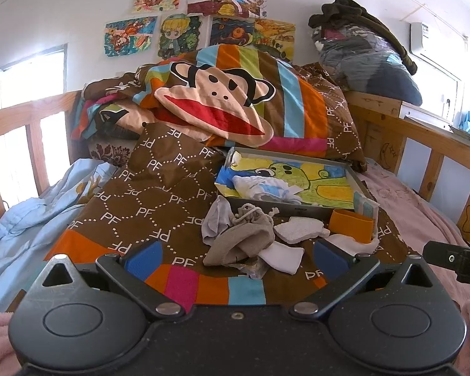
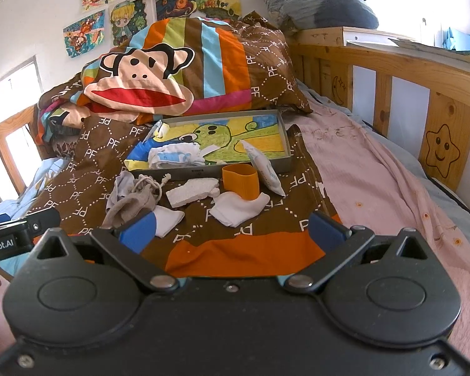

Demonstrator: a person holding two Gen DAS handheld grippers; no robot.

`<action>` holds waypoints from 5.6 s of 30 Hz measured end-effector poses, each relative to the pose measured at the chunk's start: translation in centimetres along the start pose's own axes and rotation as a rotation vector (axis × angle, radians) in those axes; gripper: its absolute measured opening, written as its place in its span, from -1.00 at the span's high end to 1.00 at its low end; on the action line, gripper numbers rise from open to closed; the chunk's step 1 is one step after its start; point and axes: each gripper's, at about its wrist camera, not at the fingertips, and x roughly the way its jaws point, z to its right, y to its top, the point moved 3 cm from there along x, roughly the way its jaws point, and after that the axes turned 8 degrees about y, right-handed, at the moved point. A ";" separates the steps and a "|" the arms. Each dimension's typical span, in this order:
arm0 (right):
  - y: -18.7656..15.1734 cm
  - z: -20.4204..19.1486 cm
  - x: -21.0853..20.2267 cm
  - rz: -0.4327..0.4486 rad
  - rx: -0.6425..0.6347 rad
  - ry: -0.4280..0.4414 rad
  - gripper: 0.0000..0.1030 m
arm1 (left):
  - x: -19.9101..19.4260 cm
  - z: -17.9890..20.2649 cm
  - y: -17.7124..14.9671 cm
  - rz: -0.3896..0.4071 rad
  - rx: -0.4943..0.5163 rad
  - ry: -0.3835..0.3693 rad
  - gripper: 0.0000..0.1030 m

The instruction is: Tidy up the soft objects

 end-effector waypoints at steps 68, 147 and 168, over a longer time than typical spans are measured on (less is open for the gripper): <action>-0.1 0.0 0.2 0.004 -0.008 -0.003 -0.99 | 0.2 -0.6 0.0 -0.002 -0.005 -0.003 -0.98; -0.8 3.6 24.1 -0.364 -0.134 0.121 0.75 | 21.6 6.2 -3.2 -0.455 -0.218 -0.227 0.92; 0.5 1.5 19.1 -0.313 -0.144 0.168 0.91 | 16.4 7.0 -2.5 -0.400 -0.040 -0.286 0.93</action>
